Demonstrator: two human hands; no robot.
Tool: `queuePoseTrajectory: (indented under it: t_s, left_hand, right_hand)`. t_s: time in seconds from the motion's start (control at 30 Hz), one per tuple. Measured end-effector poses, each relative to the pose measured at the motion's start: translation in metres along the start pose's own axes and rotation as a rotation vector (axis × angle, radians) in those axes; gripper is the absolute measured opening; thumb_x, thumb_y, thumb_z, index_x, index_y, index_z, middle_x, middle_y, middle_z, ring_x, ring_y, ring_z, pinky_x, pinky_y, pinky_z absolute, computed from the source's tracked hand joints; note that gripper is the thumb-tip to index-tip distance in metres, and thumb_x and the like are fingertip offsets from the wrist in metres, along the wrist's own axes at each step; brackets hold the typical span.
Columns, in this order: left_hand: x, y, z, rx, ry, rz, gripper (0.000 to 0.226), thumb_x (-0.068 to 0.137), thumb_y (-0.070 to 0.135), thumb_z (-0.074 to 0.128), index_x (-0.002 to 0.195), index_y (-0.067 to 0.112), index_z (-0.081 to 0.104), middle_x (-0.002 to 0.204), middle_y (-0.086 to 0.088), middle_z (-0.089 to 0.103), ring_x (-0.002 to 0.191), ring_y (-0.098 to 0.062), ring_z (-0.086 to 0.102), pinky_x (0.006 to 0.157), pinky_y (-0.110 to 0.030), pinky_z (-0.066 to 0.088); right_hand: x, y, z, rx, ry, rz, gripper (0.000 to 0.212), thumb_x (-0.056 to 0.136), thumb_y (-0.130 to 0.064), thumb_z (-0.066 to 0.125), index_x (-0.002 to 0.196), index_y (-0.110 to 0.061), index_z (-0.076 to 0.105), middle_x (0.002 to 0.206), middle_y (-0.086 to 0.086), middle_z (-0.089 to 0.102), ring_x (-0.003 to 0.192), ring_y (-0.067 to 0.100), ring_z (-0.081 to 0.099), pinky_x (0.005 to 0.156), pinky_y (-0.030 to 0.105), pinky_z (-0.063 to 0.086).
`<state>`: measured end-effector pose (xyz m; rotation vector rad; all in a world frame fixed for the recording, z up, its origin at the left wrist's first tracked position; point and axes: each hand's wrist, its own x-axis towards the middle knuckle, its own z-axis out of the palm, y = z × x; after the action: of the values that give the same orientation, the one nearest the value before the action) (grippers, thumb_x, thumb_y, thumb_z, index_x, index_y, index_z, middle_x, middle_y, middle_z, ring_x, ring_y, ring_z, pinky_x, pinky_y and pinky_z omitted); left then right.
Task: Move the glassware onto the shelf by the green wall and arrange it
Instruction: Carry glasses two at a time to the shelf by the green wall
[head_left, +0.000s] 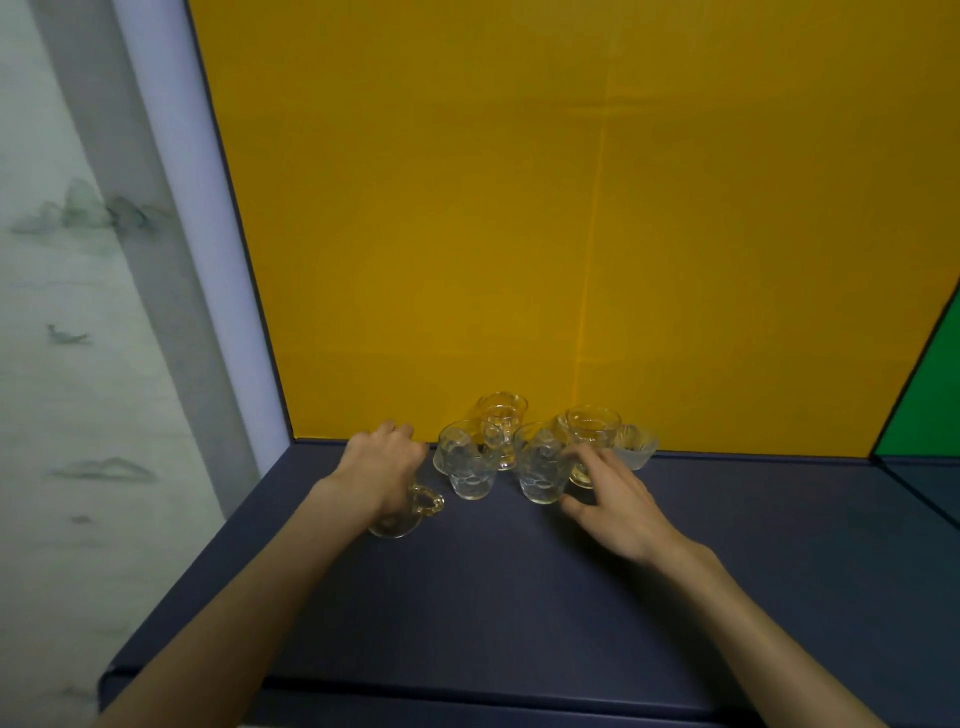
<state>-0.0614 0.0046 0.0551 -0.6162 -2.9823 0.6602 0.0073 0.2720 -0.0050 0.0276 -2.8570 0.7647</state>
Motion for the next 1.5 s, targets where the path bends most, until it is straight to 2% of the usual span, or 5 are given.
queuePoseTrajectory:
  t_s: [0.47, 0.63, 0.77, 1.07, 1.5]
  left_hand:
    - [-0.009, -0.015, -0.005, 0.122, -0.158, 0.008, 0.060, 0.072, 0.031, 0.088, 0.124, 0.017, 0.061, 0.121, -0.004, 0.064, 0.111, -0.024, 0.061, 0.078, -0.035, 0.046]
    - [-0.015, -0.033, 0.006, -0.226, 0.025, -0.016, 0.057, 0.060, 0.057, 0.086, 0.103, 0.035, 0.057, 0.104, 0.009, 0.063, 0.095, -0.017, 0.057, 0.077, -0.034, 0.050]
    - [-0.021, -0.036, 0.028, -0.655, 0.136, -0.048, 0.071, 0.046, 0.069, 0.085, 0.100, 0.039, 0.051, 0.099, 0.021, 0.060, 0.091, -0.006, 0.056, 0.078, -0.036, 0.050]
    - [-0.037, -0.028, 0.052, -1.503, 0.354, -0.200, 0.075, 0.037, 0.048, 0.097, 0.105, 0.031, 0.069, 0.093, 0.014, 0.078, 0.086, 0.000, 0.072, 0.082, -0.030, 0.058]
    - [-0.031, 0.015, 0.040, -1.713, 0.351, 0.025, 0.064, 0.055, 0.019, 0.098, 0.111, 0.023, 0.070, 0.098, 0.006, 0.079, 0.092, -0.006, 0.074, 0.072, -0.018, 0.056]
  right_hand:
    - [-0.004, -0.002, 0.010, 0.180, 0.112, 0.055, 0.055, 0.070, -0.059, 0.078, 0.091, -0.033, 0.035, 0.102, -0.010, 0.054, 0.089, 0.012, 0.053, 0.072, 0.036, 0.045]
    - [-0.003, -0.007, 0.012, 0.264, 0.131, 0.056, 0.090, 0.064, -0.058, 0.084, 0.135, -0.036, 0.032, 0.124, -0.017, 0.049, 0.113, 0.005, 0.048, 0.097, 0.036, 0.045]
    - [0.000, -0.010, 0.017, 0.360, 0.162, 0.088, 0.106, 0.063, -0.051, 0.088, 0.148, -0.033, 0.027, 0.121, -0.014, 0.052, 0.111, 0.007, 0.048, 0.091, 0.029, 0.040]
    - [0.008, -0.005, 0.028, 0.500, 0.175, 0.223, 0.073, 0.054, -0.042, 0.095, 0.113, -0.029, 0.054, 0.115, -0.010, 0.059, 0.110, 0.011, 0.056, 0.084, 0.024, 0.043]
    - [-0.035, -0.018, 0.013, 0.548, 0.329, 0.249, 0.075, 0.056, -0.039, 0.095, 0.116, -0.028, 0.052, 0.111, -0.009, 0.065, 0.103, 0.004, 0.062, 0.088, 0.024, 0.051]
